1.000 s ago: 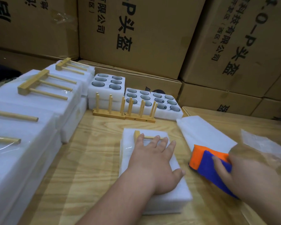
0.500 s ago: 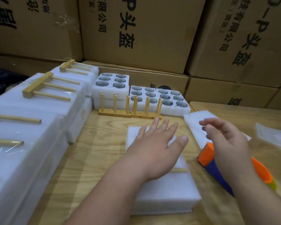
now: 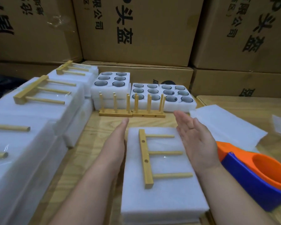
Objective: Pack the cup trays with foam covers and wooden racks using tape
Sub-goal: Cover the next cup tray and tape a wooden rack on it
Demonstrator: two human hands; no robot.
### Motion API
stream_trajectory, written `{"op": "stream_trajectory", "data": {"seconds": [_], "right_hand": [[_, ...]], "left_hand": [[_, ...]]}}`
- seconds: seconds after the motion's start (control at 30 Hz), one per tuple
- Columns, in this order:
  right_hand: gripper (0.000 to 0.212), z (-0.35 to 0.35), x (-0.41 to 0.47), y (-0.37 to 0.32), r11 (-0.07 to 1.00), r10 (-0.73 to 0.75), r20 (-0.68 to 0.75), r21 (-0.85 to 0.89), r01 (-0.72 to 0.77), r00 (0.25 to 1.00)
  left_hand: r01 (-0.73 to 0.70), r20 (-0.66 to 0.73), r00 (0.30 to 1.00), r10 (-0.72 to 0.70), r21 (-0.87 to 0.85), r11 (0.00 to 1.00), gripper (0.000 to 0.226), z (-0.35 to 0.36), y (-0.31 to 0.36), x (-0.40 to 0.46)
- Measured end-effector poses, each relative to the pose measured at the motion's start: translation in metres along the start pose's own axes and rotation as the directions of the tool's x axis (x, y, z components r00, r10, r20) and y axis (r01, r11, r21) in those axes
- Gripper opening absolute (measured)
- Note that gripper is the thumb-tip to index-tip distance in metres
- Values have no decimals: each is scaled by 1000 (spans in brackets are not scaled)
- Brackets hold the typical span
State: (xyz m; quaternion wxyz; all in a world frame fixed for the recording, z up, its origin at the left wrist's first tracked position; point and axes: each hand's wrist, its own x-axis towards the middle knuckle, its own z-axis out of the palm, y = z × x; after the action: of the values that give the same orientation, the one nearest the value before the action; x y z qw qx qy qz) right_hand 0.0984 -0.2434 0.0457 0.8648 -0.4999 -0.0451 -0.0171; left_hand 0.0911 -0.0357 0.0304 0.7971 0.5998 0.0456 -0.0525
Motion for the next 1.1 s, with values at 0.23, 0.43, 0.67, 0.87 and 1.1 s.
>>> {"op": "stream_trajectory", "data": {"seconds": [0.23, 0.43, 0.67, 0.87, 1.1], "right_hand": [[54, -5, -2, 15, 972, 160, 35, 169, -163, 987], [55, -5, -2, 15, 946, 204, 90, 239, -220, 975], [54, 0, -2, 12, 946, 184, 82, 254, -199, 980], [53, -7, 0, 15, 962, 188, -15, 207, -181, 982], [54, -8, 0, 17, 956, 211, -3, 211, -205, 978]], "left_hand": [[-31, 13, 999, 36, -304, 952, 58, 7, -11, -8], [-35, 26, 999, 48, -358, 933, 54, 16, -7, -9], [-88, 24, 994, 106, -395, 915, 49, 13, -6, -5], [-112, -40, 994, 105, -290, 950, 54, 8, -12, -3], [-46, 32, 998, 63, -374, 926, 49, 11, -12, -6]]}}
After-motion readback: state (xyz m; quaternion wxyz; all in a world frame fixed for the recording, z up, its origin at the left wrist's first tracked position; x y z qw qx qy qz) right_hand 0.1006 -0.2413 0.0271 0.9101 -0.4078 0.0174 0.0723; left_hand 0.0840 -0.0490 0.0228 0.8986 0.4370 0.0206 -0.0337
